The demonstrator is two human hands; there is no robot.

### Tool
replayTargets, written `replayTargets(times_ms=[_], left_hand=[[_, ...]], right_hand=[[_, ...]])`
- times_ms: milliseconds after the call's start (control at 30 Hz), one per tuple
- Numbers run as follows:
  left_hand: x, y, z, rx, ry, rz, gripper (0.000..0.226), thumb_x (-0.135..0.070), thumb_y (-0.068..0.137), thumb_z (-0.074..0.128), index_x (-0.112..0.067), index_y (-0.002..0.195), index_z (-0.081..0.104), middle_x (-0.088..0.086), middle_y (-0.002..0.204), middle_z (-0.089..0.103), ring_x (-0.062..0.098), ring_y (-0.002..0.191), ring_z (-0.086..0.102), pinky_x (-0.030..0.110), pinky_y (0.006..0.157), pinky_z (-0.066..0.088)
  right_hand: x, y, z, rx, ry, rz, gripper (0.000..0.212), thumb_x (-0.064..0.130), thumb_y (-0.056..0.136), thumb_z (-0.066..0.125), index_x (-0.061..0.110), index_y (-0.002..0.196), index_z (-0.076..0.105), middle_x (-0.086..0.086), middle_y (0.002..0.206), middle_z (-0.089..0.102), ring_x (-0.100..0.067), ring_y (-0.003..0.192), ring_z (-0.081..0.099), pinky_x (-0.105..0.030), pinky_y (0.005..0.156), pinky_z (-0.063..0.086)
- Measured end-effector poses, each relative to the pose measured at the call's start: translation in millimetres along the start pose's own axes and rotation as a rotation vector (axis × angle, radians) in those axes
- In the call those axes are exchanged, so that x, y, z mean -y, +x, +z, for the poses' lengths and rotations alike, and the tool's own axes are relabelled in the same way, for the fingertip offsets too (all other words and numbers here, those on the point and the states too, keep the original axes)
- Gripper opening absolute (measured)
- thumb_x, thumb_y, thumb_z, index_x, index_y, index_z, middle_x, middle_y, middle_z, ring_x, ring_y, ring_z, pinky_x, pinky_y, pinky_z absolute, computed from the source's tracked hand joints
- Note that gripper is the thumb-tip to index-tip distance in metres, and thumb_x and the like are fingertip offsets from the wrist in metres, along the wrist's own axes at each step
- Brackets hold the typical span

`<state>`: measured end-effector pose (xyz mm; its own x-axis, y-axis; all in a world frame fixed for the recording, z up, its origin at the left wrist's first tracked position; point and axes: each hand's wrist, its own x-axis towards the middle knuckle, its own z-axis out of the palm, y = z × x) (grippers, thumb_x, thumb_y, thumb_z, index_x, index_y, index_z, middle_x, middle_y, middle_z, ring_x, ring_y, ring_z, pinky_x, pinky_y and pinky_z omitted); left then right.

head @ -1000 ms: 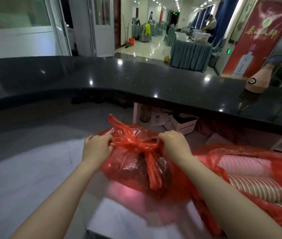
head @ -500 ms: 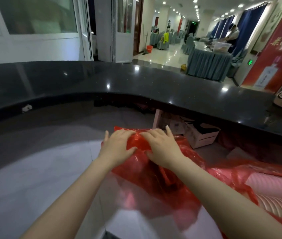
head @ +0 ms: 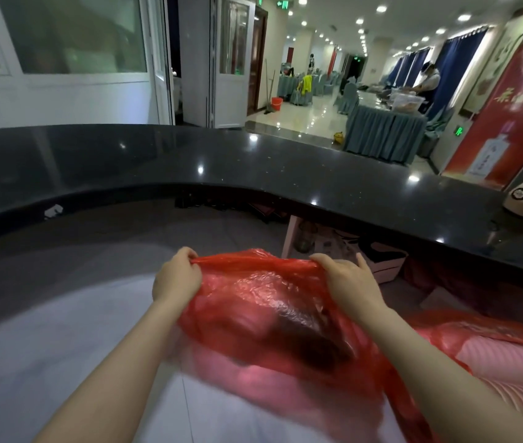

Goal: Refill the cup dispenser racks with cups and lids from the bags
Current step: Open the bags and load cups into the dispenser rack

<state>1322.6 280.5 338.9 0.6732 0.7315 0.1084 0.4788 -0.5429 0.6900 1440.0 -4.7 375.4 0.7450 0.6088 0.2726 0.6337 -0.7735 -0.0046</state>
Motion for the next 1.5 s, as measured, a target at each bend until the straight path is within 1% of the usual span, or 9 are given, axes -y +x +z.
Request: replayTargets(times_ms=[333, 567, 667, 900, 967, 1067, 1200, 1333, 1500], left_hand=[[1.7, 6.3, -20.5, 0.033, -0.130, -0.158, 0.036, -0.013, 0.089, 0.039, -0.018, 0.122, 0.051, 0.012, 0.123, 0.060, 0.033, 0.109, 0.054, 0.037, 0.083, 0.040], [-66.8, -34.2, -40.5, 0.021, -0.337, 0.650, 0.046, -0.013, 0.071, 0.048, -0.029, 0.110, 0.065, -0.029, 0.109, 0.059, -0.010, 0.102, 0.051, 0.024, 0.105, 0.030], [-81.5, -42.6, -27.3, 0.297, -0.127, 0.695, 0.016, -0.034, 0.090, 0.052, -0.037, 0.099, 0.065, -0.024, 0.097, 0.066, -0.004, 0.094, 0.059, 0.039, 0.116, 0.016], [-55.6, -38.4, 1.2, 0.331, 0.569, 0.350, 0.046, -0.055, 0.097, 0.029, -0.030, 0.119, 0.060, -0.002, 0.109, 0.068, 0.021, 0.119, 0.054, 0.068, 0.106, -0.013], [-52.7, -37.9, 0.4, 0.302, 0.620, 0.388, 0.044, -0.050, 0.093, 0.044, -0.027, 0.131, 0.051, -0.003, 0.105, 0.068, 0.020, 0.117, 0.055, 0.069, 0.103, -0.016], [-52.6, -42.2, 1.0, 0.281, 0.667, 0.497, 0.100, -0.045, 0.076, 0.069, -0.027, 0.151, 0.006, -0.004, 0.114, 0.062, 0.017, 0.132, 0.039, 0.068, 0.092, -0.028], [-59.4, -53.4, 4.5, 0.258, 0.613, 0.522, 0.118, -0.042, 0.073, 0.073, -0.030, 0.146, -0.020, -0.004, 0.092, 0.062, 0.023, 0.120, 0.046, 0.067, 0.105, -0.014], [-70.6, -68.6, 7.4, 0.143, 0.566, 0.548, 0.091, -0.044, 0.079, 0.069, -0.026, 0.150, 0.014, -0.004, 0.109, 0.065, 0.024, 0.122, 0.046, 0.063, 0.111, 0.000], [-67.9, -70.4, 10.1, -0.320, 0.395, 1.051, 0.023, -0.007, 0.069, 0.065, -0.019, 0.087, 0.073, -0.002, 0.090, 0.068, 0.027, 0.096, 0.063, 0.042, 0.082, 0.039]], right_hand=[[-6.5, 14.7, -27.5, -0.287, 0.599, 0.250, 0.044, -0.013, 0.069, 0.048, 0.028, 0.082, 0.058, 0.007, 0.095, 0.056, -0.018, 0.093, 0.056, -0.023, 0.079, 0.037], [6.6, 8.2, -44.1, -0.323, 0.589, 0.077, 0.040, -0.014, 0.067, 0.057, 0.026, 0.066, 0.065, 0.009, 0.102, 0.056, -0.014, 0.101, 0.050, -0.023, 0.086, 0.038], [10.7, 1.4, -47.0, -0.274, 0.662, 0.049, 0.041, -0.016, 0.069, 0.057, 0.023, 0.061, 0.067, 0.008, 0.109, 0.054, -0.012, 0.107, 0.047, -0.019, 0.090, 0.036], [-3.4, -19.8, -46.8, 0.156, 0.521, -0.152, 0.052, -0.007, 0.067, 0.058, 0.039, 0.042, 0.054, 0.017, 0.136, 0.041, -0.012, 0.142, 0.011, -0.033, 0.113, 0.012], [-3.8, -26.4, -46.1, 0.314, 0.359, -0.132, 0.040, 0.013, 0.072, 0.053, 0.045, 0.048, 0.056, 0.016, 0.148, 0.031, -0.009, 0.144, -0.001, -0.042, 0.118, 0.007], [1.6, -32.9, -46.9, 0.407, 0.233, -0.047, 0.037, 0.055, 0.078, 0.037, 0.039, 0.064, 0.067, 0.015, 0.157, 0.018, -0.008, 0.145, -0.006, -0.052, 0.117, -0.003], [33.0, -36.5, -52.8, 0.006, -0.005, -0.027, 0.038, 0.054, 0.084, 0.060, 0.024, 0.068, 0.073, -0.005, 0.136, 0.052, -0.030, 0.131, 0.038, -0.058, 0.109, 0.029], [74.0, -39.0, -38.4, -0.544, 0.008, -0.393, 0.004, 0.012, 0.078, 0.070, 0.010, 0.081, 0.072, -0.006, 0.077, 0.059, -0.025, 0.067, 0.054, -0.035, 0.058, 0.048], [75.4, -27.4, -31.3, -0.173, -0.244, -0.339, 0.012, 0.011, 0.081, 0.055, 0.016, 0.079, 0.066, -0.002, 0.075, 0.065, -0.025, 0.072, 0.062, -0.034, 0.069, 0.045]])
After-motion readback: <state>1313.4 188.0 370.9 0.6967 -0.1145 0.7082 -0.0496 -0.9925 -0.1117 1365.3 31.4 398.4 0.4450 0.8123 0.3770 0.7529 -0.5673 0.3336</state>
